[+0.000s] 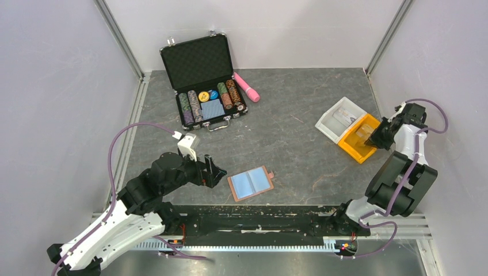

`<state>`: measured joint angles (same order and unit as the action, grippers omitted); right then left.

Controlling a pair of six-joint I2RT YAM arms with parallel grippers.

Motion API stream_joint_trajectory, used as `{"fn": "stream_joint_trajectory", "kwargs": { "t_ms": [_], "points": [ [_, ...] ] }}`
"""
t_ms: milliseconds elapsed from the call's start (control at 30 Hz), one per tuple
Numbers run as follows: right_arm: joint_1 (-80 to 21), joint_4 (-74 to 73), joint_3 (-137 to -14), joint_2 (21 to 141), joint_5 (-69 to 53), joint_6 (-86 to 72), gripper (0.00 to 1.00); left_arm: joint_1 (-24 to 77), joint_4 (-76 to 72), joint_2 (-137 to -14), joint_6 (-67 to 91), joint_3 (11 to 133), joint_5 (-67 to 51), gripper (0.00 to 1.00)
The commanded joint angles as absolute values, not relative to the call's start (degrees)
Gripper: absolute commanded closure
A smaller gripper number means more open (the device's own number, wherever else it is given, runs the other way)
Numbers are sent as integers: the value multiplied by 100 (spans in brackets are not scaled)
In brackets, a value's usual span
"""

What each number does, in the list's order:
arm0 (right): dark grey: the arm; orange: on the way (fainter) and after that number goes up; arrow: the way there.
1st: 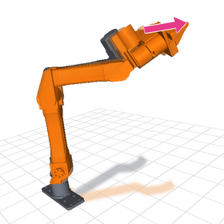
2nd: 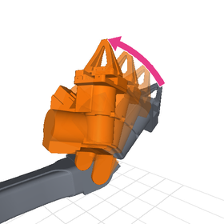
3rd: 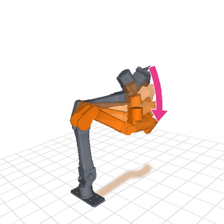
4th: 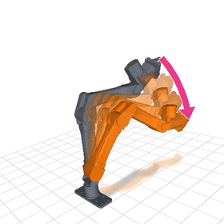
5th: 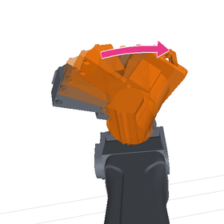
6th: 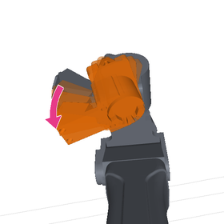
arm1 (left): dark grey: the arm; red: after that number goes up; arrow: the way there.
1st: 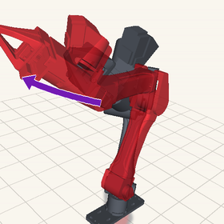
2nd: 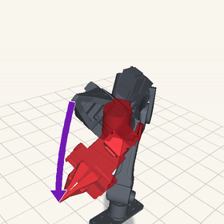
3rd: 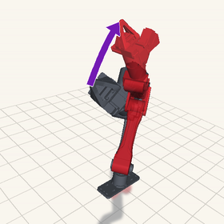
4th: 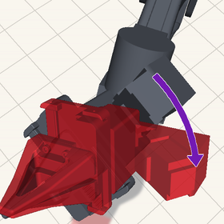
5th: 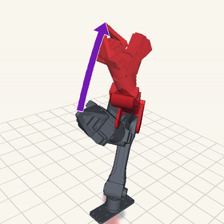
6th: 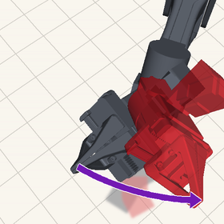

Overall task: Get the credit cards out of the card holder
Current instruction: Place the credit card in the storage box.

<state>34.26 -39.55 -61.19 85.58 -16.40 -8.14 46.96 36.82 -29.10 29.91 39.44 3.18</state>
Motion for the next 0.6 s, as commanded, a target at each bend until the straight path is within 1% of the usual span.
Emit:
{"fn": "stream_joint_trajectory", "kwargs": {
  "t_ms": [0, 333, 567],
  "points": [
    [3415, -3879, -6508, 8704, -1496, -870, 100, 4700, 3616, -2911, 2772, 4044, 460, 0],
    [3412, -3790, -6572, 8882, -1517, -863, 100, 4700, 3656, -2934, 2781, 4060, 558, 0],
    [3350, -3771, -6331, 8490, -1634, -769, 100, 4702, 3665, -2904, 2790, 4053, 624, 0]
  ]
}}
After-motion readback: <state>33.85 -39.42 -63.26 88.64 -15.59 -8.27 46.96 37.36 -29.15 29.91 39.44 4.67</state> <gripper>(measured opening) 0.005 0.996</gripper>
